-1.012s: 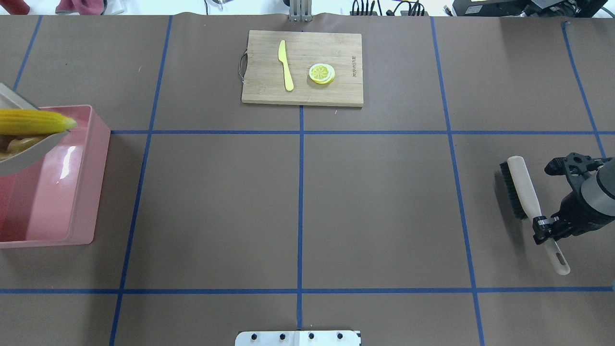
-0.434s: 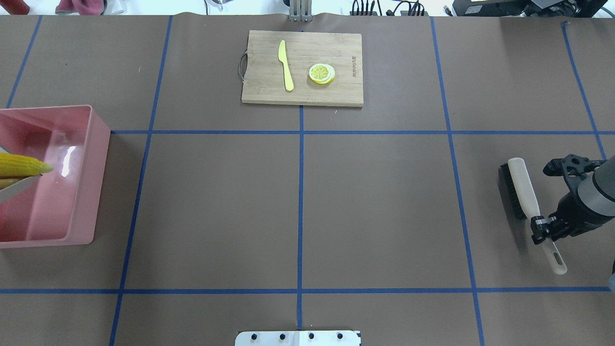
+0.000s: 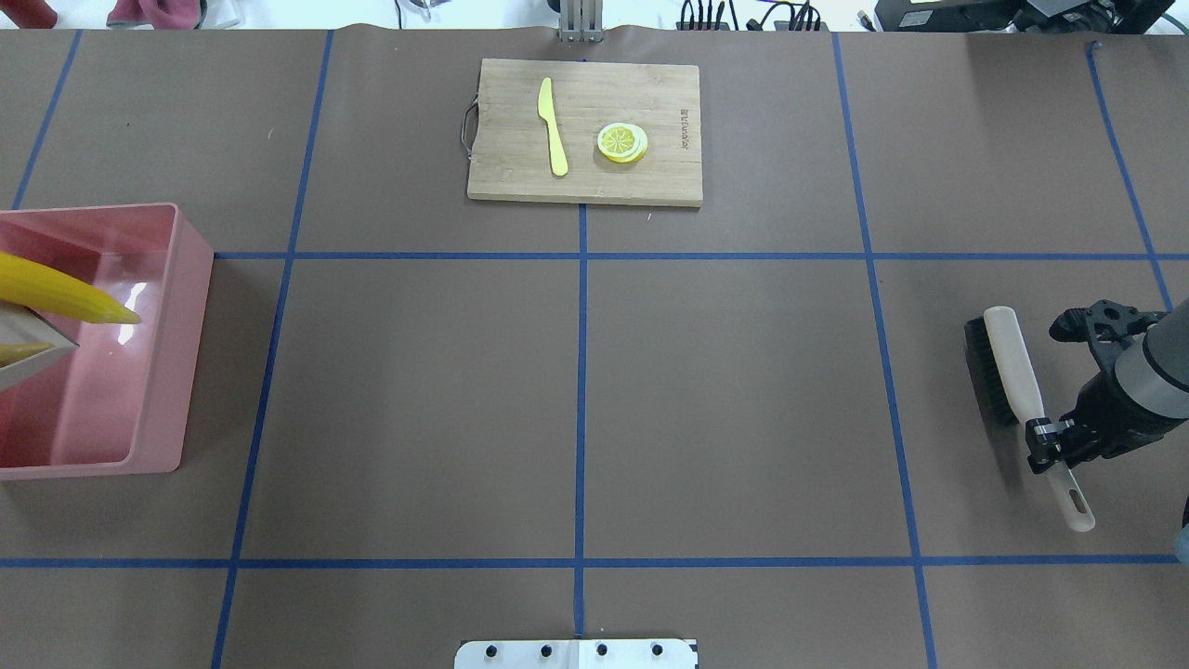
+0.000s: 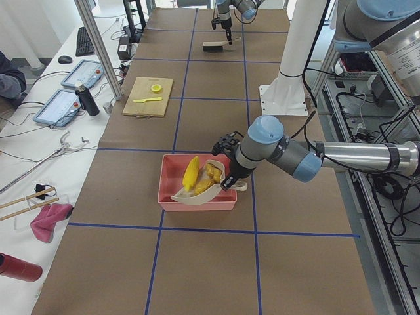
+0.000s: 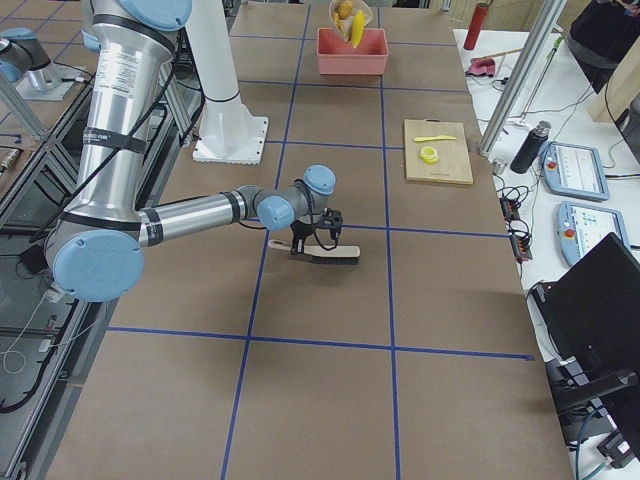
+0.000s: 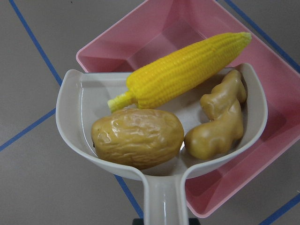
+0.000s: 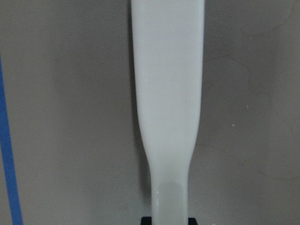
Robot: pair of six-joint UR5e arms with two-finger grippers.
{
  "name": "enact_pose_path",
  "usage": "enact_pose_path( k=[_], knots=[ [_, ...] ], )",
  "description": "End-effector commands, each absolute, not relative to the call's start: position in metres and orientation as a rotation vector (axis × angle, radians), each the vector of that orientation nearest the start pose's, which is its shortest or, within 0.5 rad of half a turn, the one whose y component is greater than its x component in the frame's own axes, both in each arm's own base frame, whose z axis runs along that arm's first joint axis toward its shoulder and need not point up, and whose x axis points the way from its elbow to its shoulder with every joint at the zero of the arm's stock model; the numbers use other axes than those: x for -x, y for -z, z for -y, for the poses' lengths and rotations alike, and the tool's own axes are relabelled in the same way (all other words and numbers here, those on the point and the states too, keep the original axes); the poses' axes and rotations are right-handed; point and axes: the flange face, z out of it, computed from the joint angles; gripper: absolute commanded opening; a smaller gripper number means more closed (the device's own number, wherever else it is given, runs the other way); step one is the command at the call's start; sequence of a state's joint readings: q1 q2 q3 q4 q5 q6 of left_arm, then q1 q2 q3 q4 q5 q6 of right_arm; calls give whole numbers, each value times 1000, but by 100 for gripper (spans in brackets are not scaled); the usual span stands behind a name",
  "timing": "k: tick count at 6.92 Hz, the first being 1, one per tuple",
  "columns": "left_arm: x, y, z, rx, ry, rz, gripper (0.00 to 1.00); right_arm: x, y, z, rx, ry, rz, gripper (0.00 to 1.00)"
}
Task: Sweep and dump trash into bin
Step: 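Tilt the dustpan with the left gripper to dump the items into the bin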
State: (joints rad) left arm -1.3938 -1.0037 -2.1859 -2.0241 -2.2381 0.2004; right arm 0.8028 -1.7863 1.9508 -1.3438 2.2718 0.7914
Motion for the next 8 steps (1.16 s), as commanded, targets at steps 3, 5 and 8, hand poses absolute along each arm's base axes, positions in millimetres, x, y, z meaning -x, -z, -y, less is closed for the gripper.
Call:
enact_pose_path(
  k=[3, 5, 8],
  knots=[
    [19, -492, 287, -424, -853, -581, 0, 246, -546, 354, 217, 117, 758, 60],
    [19, -475, 284, -444, -939, -567, 0, 246, -541, 354, 210, 119, 764, 99],
    [6, -422, 324, -683, -1014, -539, 0, 231, -517, 370, 147, 90, 799, 100]
  ],
)
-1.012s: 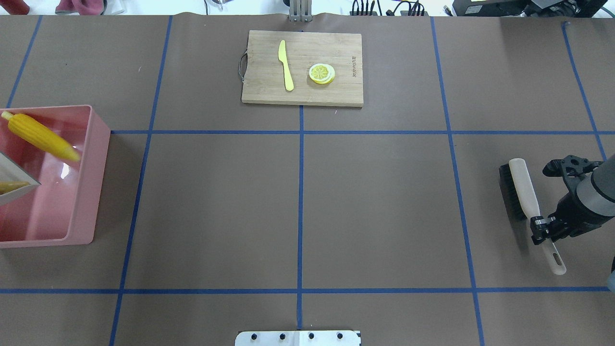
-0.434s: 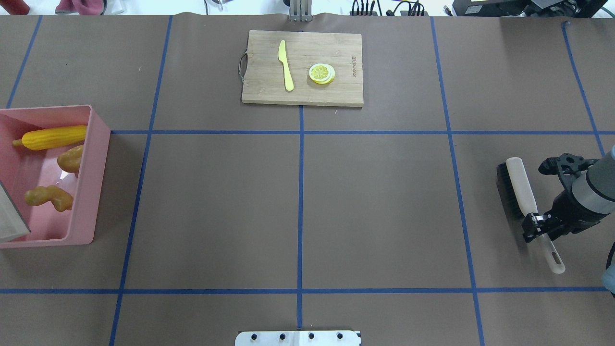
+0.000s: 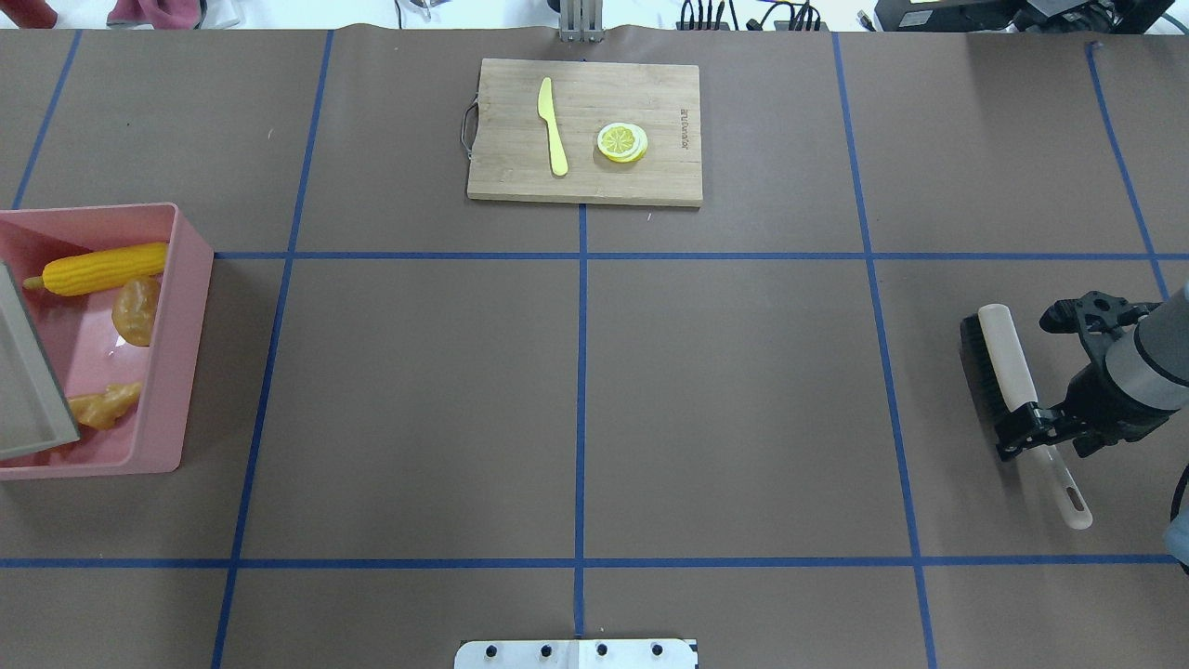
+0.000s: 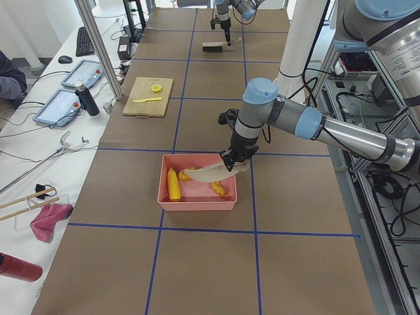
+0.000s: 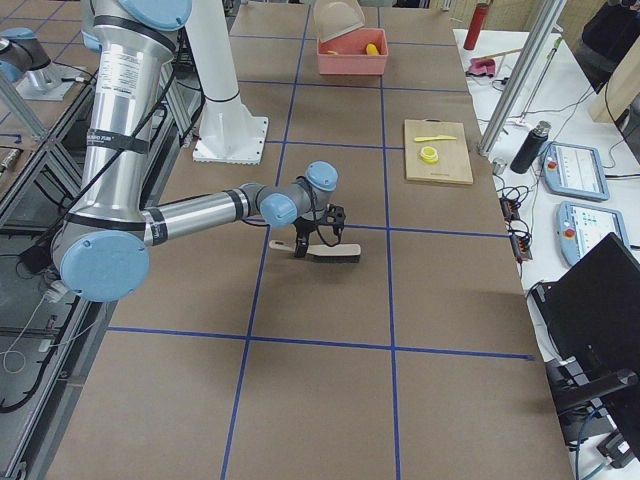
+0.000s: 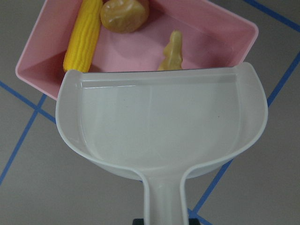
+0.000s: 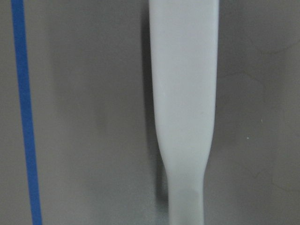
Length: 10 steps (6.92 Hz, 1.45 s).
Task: Sweep and dump trash into bin
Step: 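Tilt the dustpan with the left gripper to dump the items into the bin, then set the empty dustpan down on the table with the left gripper and release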
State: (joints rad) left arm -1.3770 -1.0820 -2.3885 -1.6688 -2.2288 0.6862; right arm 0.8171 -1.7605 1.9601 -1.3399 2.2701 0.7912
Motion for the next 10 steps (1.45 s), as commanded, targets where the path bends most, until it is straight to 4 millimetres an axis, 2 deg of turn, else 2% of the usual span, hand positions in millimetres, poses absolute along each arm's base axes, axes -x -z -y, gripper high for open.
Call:
enact_pose_path(
  k=[1, 2, 3, 4, 5, 6, 7, 8, 9, 10],
  knots=[
    [-14, -404, 349, -777, -1077, -556, 0, 200, -499, 395, 81, 18, 827, 100],
    [-69, -389, 371, -832, -1209, -601, 0, 155, -494, 414, 18, -69, 831, 100],
    [-128, -378, 395, -891, -1324, -634, 0, 121, -494, 427, -41, -111, 821, 100],
    [-189, -358, 417, -921, -1412, -679, 0, 96, -501, 435, -155, -37, 745, 100],
    [-246, -326, 438, -959, -1460, -721, 0, 76, -505, 442, -218, 50, 708, 100],
    [-299, -288, 460, -983, -1463, -770, 0, 62, -514, 446, -205, 20, 706, 100],
    [-339, -270, 469, -1006, -1499, -777, 0, 57, -538, 449, -156, -16, 687, 100],
    [-356, -269, 464, -999, -1516, -785, 0, 20, -557, 450, -160, -87, 674, 100],
    [-355, -281, 460, -988, -1515, -794, 0, 13, -564, 448, -125, -58, 738, 100],
    [-359, -296, 457, -955, -1520, -802, 32, -1, -569, 447, -106, -61, 778, 100]
  ],
)
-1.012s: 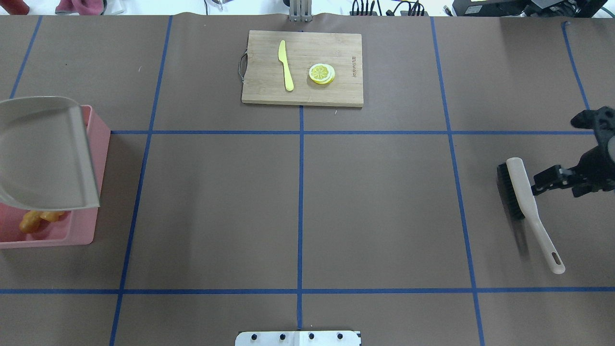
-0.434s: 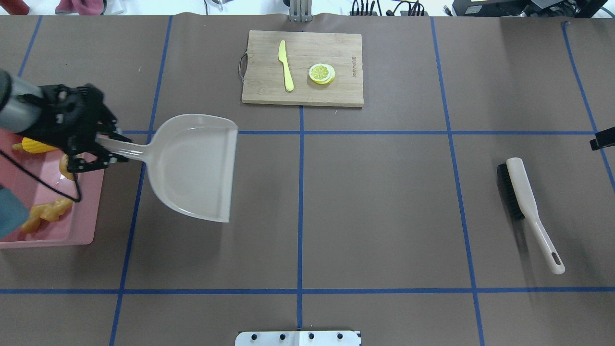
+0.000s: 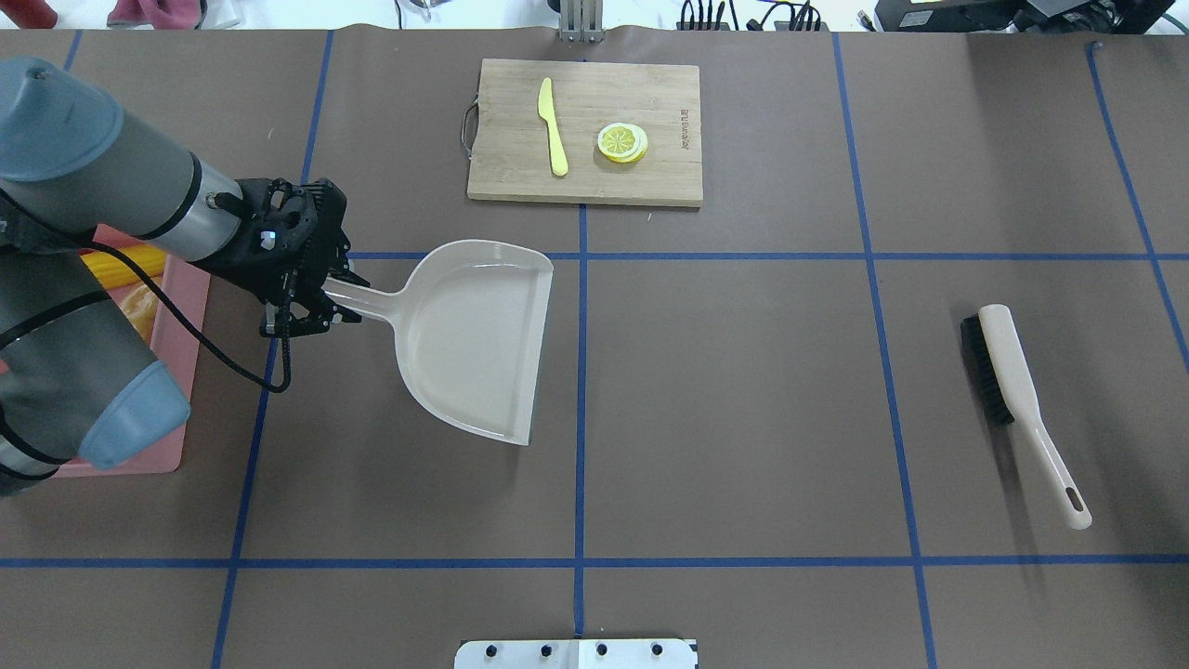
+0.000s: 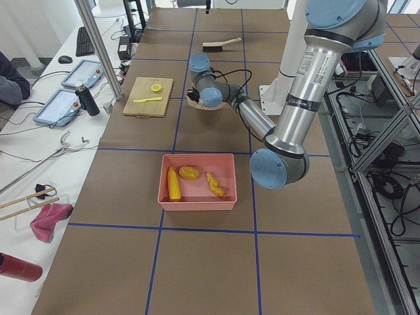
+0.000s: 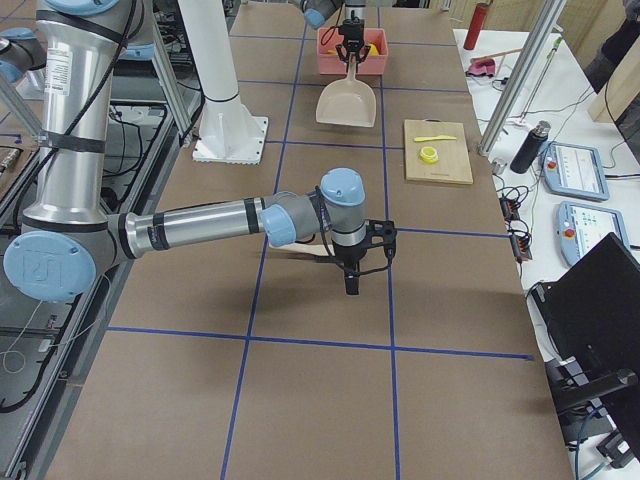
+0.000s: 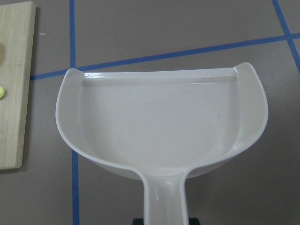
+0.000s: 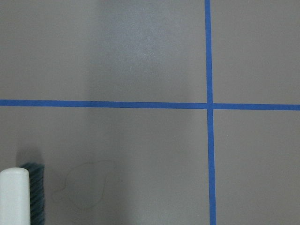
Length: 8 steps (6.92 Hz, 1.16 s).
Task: Sweep and dump trash into bin
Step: 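Set the empty dustpan down on the table with the left gripper and release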
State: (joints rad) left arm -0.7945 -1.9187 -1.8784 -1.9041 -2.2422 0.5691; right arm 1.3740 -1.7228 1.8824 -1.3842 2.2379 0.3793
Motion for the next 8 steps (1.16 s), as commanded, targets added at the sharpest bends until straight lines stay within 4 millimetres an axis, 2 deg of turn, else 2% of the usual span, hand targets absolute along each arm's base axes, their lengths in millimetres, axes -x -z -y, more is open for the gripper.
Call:
enact_pose_path(
  k=[1, 2, 3, 4, 5, 6, 7, 8],
  knots=[
    [-360, -300, 452, -939, -1532, -833, 55, -18, -584, 433, -85, -102, 780, 100],
    [-359, -302, 449, -951, -1540, -849, 84, -13, -589, 427, -41, -102, 795, 100],
    [-358, -302, 449, -967, -1540, -849, 98, 2, -586, 428, 26, -90, 772, 100],
    [-350, -301, 454, -976, -1525, -837, 98, -7, -573, 438, 34, -117, 764, 100],
    [-327, -299, 471, -992, -1483, -808, 98, -16, -575, 436, 25, -77, 762, 100],
    [-295, -301, 491, -985, -1400, -773, 98, -26, -576, 434, 16, -14, 759, 100],
    [-255, -344, 500, -825, -1157, -812, 98, -26, -571, 438, 11, -7, 756, 100],
    [-202, -386, 506, -715, -951, -809, 98, -26, -571, 437, 16, -10, 760, 100]
  ],
)
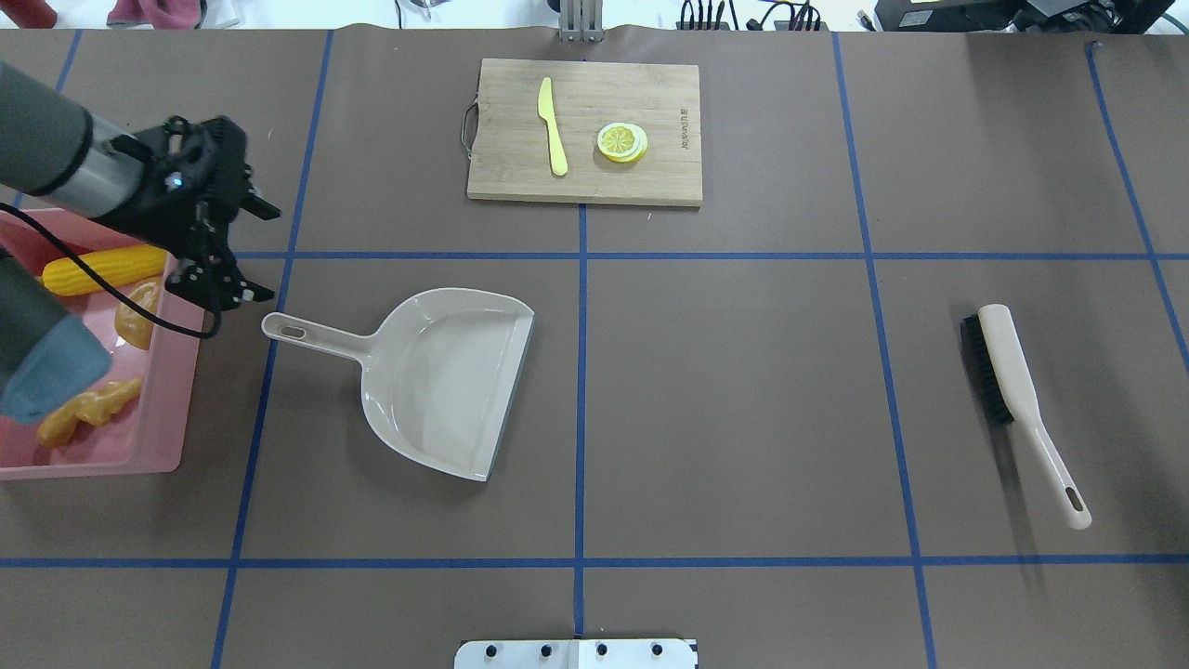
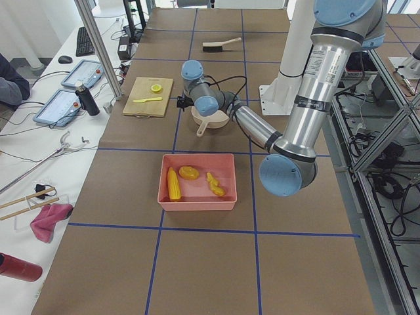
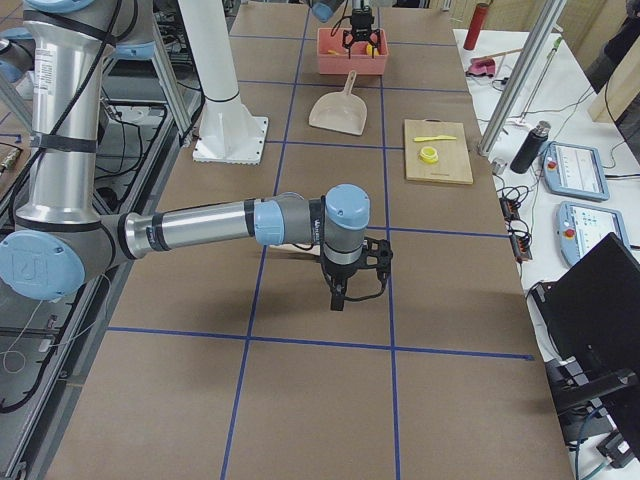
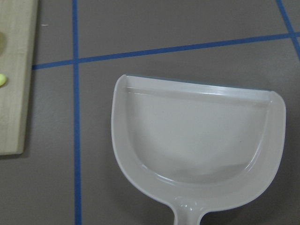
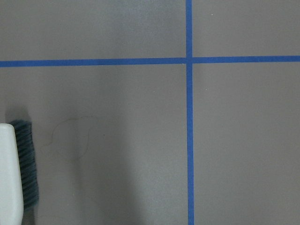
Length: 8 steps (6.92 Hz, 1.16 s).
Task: Sweep and dump trash into bin
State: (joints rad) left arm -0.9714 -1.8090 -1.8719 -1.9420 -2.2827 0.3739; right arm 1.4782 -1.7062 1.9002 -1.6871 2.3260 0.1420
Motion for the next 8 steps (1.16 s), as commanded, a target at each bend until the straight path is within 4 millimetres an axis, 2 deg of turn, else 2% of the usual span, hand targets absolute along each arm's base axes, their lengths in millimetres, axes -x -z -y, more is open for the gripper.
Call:
enact_pose_path(
  k=[1, 2, 3, 4, 5, 6, 7, 8],
  knots=[
    [-135, -455, 492, -617, -821, -762, 98, -26, -572, 437, 34, -17, 757, 100],
    [-87, -495, 483, -547, -710, -725, 98, -27, -576, 437, 42, -28, 752, 100],
    [-39, -525, 467, -509, -607, -698, 98, -29, -580, 434, 44, -27, 747, 100],
    [-17, -563, 451, -440, -542, -641, 98, -33, -583, 432, 40, -32, 736, 100],
    [22, -595, 448, -401, -443, -521, 98, -35, -583, 431, 38, -32, 736, 100],
    [36, -623, 448, -352, -397, -502, 98, -35, -584, 431, 39, -32, 736, 100],
    [43, -637, 447, -328, -373, -506, 98, -35, -585, 431, 35, -18, 738, 100],
    [47, -644, 435, -303, -324, -608, 98, -36, -586, 431, 30, -4, 738, 100]
  ],
)
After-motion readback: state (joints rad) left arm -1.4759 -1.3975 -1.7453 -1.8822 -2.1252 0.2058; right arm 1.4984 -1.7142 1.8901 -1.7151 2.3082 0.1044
